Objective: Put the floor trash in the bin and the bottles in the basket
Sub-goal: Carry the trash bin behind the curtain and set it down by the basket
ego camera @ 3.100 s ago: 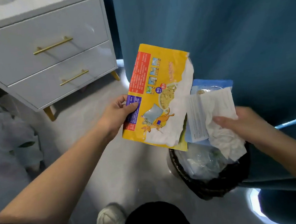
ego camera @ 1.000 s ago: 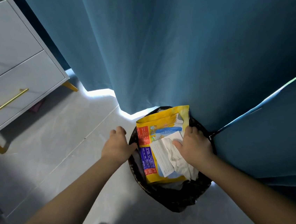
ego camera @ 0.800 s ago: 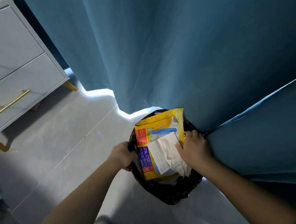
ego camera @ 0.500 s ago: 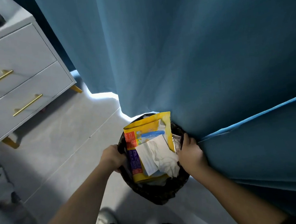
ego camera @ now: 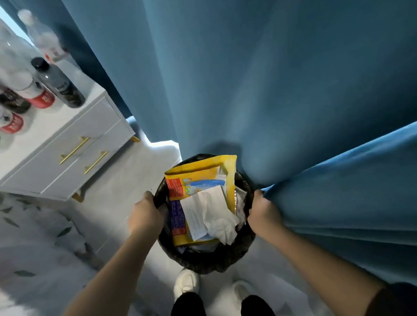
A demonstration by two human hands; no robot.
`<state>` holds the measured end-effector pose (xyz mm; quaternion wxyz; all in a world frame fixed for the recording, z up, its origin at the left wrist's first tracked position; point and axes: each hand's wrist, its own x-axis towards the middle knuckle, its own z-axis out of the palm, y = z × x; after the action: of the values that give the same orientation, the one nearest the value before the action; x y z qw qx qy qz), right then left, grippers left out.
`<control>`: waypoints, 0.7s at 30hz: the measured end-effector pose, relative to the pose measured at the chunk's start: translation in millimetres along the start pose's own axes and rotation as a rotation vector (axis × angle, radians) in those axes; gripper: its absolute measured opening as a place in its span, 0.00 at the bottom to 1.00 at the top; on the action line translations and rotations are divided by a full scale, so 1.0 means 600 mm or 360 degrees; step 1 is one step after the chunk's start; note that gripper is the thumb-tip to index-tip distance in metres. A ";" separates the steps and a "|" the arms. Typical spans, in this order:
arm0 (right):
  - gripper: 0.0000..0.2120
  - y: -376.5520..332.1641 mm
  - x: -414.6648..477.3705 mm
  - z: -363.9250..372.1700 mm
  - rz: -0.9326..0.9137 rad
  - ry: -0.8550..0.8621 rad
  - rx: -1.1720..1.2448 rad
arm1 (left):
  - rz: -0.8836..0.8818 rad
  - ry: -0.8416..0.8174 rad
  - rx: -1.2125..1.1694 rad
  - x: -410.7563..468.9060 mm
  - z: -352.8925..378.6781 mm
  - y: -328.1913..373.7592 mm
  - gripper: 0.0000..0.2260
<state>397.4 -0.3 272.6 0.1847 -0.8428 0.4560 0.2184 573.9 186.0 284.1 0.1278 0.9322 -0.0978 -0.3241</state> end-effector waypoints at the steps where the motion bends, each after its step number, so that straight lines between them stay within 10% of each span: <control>1: 0.11 -0.003 -0.024 -0.019 0.0034 0.0010 0.0128 | 0.0023 0.0040 0.0001 -0.020 -0.021 0.005 0.09; 21: 0.25 0.115 -0.331 -0.083 0.0791 -0.0211 0.0621 | 0.0484 -0.0692 0.0343 -0.190 -0.086 0.111 0.07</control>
<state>251.3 75.5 413.1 0.3130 -0.6383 0.6680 0.2197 512.0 162.1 409.3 0.0512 0.8236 -0.2957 -0.4812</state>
